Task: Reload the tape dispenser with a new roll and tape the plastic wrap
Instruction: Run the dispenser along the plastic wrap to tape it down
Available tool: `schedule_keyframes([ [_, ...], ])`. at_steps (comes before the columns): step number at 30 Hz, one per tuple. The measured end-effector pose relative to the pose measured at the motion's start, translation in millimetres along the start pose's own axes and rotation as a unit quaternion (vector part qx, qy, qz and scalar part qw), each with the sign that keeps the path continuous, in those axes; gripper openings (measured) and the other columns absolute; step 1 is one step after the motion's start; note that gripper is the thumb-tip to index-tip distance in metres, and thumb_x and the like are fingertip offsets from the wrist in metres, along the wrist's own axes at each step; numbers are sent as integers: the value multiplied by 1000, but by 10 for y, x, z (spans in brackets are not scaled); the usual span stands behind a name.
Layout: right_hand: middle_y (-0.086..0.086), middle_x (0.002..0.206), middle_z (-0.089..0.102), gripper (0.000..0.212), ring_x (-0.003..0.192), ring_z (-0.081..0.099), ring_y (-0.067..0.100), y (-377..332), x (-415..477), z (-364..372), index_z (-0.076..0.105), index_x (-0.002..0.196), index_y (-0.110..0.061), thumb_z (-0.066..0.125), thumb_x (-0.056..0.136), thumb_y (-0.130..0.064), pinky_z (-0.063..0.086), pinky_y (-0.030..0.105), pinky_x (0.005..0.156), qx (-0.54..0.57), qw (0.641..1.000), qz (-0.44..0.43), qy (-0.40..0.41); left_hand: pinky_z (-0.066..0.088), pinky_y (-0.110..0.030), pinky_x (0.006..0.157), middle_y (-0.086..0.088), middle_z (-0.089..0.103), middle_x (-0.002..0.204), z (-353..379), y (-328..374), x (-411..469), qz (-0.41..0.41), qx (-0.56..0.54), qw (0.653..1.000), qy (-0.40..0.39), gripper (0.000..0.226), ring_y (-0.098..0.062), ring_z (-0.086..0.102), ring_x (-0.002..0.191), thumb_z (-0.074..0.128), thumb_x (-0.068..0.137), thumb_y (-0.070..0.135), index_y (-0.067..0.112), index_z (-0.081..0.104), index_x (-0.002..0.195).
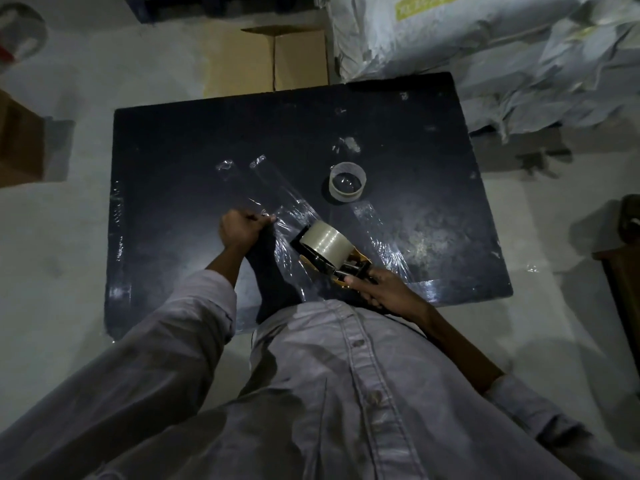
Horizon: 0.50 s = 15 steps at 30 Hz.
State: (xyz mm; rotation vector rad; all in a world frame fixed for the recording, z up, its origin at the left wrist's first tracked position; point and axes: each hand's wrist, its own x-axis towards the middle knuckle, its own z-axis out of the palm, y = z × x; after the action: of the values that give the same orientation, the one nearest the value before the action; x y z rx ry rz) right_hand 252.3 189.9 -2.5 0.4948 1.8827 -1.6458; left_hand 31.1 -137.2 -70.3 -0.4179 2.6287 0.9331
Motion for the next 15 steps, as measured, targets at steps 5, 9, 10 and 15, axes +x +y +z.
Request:
schedule_keyframes([
  [5,7,72,62,69,58,53,15,46,74,-22,71,95,-4,84,87,-72,42,24,55,-17,1000,12,0,52,-29,67,4,81,80,45,14,-65,-23,-27,999,24,43,-16,77,78,95,76,64,24,90,90],
  [9,7,72,61,92,58,52,14,90,123,-48,70,116,8,80,86,-80,42,24,57,-51,999,0,-5,53,-29,72,4,82,85,93,42,-102,-36,-44,998,21,37,-16,78,85,95,79,59,23,87,86],
  [10,7,72,61,95,58,53,13,112,147,-52,70,115,8,78,86,-82,42,25,58,-57,998,1,-4,54,-29,73,5,82,85,101,40,-104,-38,-44,998,23,37,-16,78,86,95,79,59,24,86,83],
  [15,-12,77,68,57,67,62,4,120,191,-66,73,104,-25,55,102,-79,45,28,68,-168,986,-9,-12,48,-33,74,2,73,84,113,18,-87,-37,-9,998,47,53,-23,68,84,92,78,67,24,62,75],
])
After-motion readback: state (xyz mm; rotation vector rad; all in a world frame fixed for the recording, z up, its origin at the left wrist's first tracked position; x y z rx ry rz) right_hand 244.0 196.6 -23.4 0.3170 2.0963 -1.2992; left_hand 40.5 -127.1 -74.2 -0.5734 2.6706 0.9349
